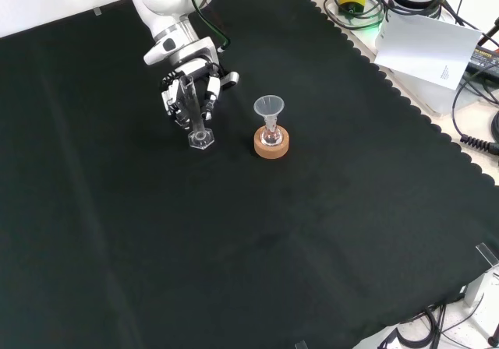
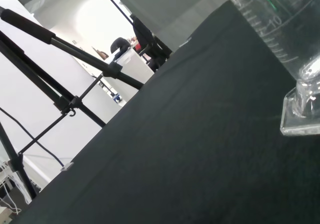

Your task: Put the graduated cylinder back on the table.

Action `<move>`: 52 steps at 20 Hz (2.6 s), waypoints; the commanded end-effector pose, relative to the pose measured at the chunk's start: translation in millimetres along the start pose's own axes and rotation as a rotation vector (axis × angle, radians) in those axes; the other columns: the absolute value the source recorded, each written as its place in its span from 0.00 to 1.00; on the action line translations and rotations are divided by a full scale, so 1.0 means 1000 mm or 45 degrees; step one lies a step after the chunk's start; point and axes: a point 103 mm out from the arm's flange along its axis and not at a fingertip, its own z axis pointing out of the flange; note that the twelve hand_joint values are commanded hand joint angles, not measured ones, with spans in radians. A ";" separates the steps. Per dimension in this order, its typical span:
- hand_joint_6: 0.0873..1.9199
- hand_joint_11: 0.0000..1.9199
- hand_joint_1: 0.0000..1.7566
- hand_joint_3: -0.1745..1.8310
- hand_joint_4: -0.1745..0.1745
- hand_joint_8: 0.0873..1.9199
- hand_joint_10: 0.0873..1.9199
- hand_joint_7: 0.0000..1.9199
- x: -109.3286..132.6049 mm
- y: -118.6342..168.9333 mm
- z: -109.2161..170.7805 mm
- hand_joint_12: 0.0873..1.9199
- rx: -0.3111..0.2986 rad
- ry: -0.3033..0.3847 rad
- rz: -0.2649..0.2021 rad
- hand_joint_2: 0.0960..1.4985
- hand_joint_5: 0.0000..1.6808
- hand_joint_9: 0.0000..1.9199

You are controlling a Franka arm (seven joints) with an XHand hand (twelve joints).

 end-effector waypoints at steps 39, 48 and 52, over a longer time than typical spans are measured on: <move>0.00 0.17 0.44 0.00 0.39 0.30 0.00 0.11 -0.005 -0.014 -0.038 0.68 0.049 -0.054 0.122 0.57 0.21 0.37; 0.00 0.14 0.43 0.00 0.38 0.30 0.00 0.09 0.025 -0.056 -0.102 0.69 -0.051 -0.190 0.210 0.57 0.21 0.35; 0.00 0.14 0.43 0.00 0.38 0.31 0.00 0.09 0.053 -0.081 -0.129 0.69 -0.086 -0.275 0.235 0.57 0.21 0.35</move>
